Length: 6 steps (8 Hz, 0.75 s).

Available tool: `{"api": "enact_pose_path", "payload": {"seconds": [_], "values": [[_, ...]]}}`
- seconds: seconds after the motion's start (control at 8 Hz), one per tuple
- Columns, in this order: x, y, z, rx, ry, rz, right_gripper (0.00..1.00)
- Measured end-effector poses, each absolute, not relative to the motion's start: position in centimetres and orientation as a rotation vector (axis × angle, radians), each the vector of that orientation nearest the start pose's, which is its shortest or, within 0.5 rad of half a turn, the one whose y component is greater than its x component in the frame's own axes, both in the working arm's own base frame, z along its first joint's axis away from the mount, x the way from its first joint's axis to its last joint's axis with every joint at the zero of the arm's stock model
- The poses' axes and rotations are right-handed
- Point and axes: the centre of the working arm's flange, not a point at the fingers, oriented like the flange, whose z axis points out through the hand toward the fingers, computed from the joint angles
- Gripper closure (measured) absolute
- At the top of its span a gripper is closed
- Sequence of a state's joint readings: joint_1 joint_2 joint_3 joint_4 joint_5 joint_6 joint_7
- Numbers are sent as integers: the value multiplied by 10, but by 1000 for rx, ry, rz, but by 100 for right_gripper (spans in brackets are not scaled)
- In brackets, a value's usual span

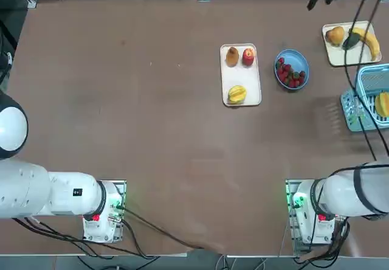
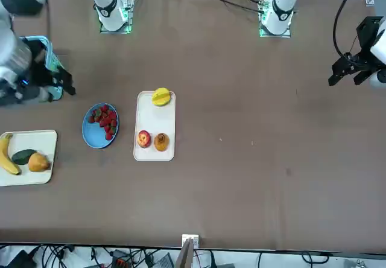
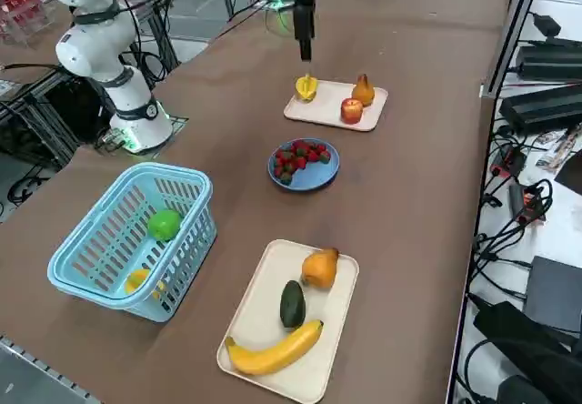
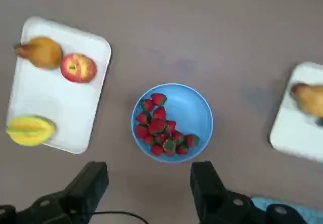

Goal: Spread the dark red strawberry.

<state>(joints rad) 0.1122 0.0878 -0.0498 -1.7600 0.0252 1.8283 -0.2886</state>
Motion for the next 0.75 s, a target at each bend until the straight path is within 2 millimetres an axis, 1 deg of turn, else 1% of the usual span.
{"api": "enact_pose_path", "payload": {"seconds": [0.12, 0.38, 0.62, 0.75], "values": [[592, 40, 472, -3044, -679, 43, 0], [601, 42, 412, -2966, -951, 74, 0], [606, 51, 362, -2891, -1167, 69, 0], [605, 55, 341, -2871, -1227, 54, 0]]}}
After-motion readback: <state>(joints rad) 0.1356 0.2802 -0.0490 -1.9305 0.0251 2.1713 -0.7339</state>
